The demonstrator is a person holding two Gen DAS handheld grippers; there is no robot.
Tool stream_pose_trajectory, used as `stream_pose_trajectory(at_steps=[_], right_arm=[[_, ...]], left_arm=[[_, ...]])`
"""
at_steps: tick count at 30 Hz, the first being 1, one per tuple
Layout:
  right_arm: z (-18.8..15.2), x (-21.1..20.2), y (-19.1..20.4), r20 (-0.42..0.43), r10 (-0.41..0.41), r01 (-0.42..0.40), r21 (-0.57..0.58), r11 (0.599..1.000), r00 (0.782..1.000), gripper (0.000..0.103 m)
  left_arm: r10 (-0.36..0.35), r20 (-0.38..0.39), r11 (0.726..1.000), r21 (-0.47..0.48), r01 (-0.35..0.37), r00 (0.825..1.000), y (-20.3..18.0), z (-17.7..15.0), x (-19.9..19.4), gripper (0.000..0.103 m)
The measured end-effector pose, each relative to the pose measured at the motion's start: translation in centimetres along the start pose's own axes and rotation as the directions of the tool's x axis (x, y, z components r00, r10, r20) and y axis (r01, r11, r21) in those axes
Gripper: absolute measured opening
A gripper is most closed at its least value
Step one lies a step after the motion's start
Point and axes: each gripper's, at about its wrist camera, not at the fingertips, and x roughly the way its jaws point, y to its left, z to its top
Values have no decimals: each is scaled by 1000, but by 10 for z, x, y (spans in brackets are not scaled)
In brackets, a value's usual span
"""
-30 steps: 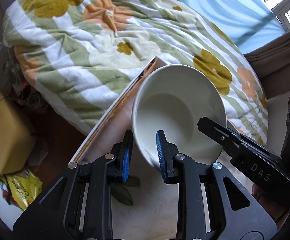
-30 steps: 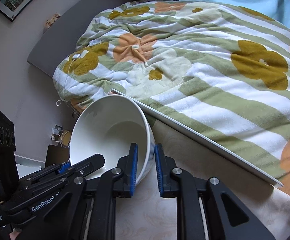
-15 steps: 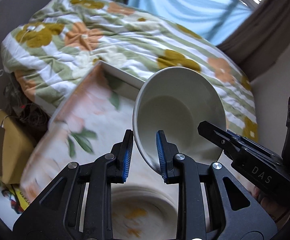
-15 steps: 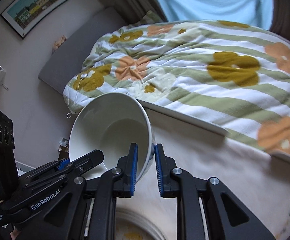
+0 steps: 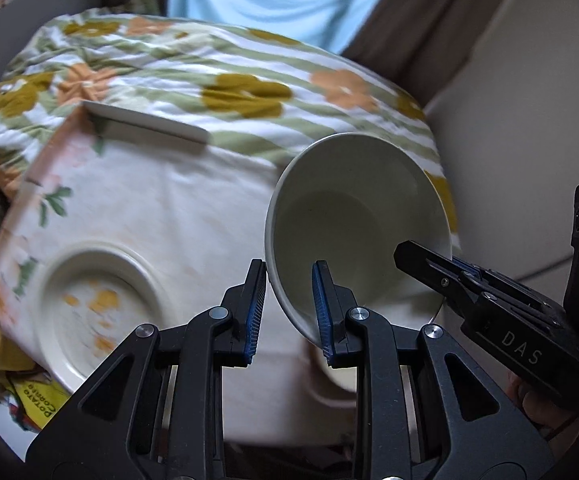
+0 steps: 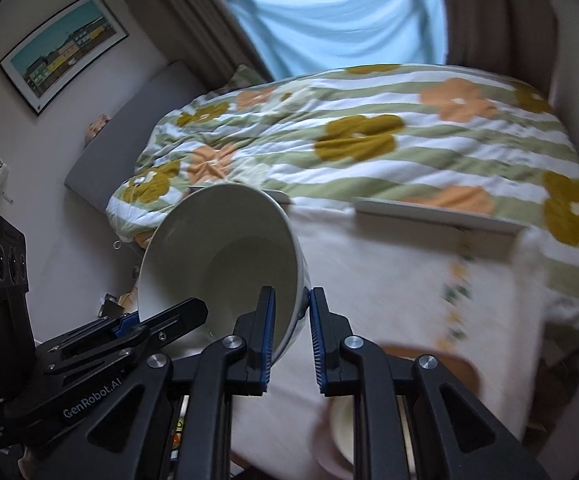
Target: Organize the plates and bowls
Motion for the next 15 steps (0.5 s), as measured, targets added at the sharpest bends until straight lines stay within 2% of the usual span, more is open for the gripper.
stream_pose_trajectory(at_steps=[7, 10, 15], right_arm=[[-46, -23, -54, -30, -65, 67, 97, 993, 997, 16], [-61, -18, -69, -62, -80, 88, 136, 987, 995, 16], [-80, -3, -87, -106, -93, 110, 163, 981, 990, 16]], left_arm=[[-46, -137, 997, 57, 54, 990, -47, -38, 32, 21], [-33, -212, 996, 79, 51, 977, -53, -53, 52, 21], [-4, -276, 994, 102, 33, 961, -54, -68, 76, 21]])
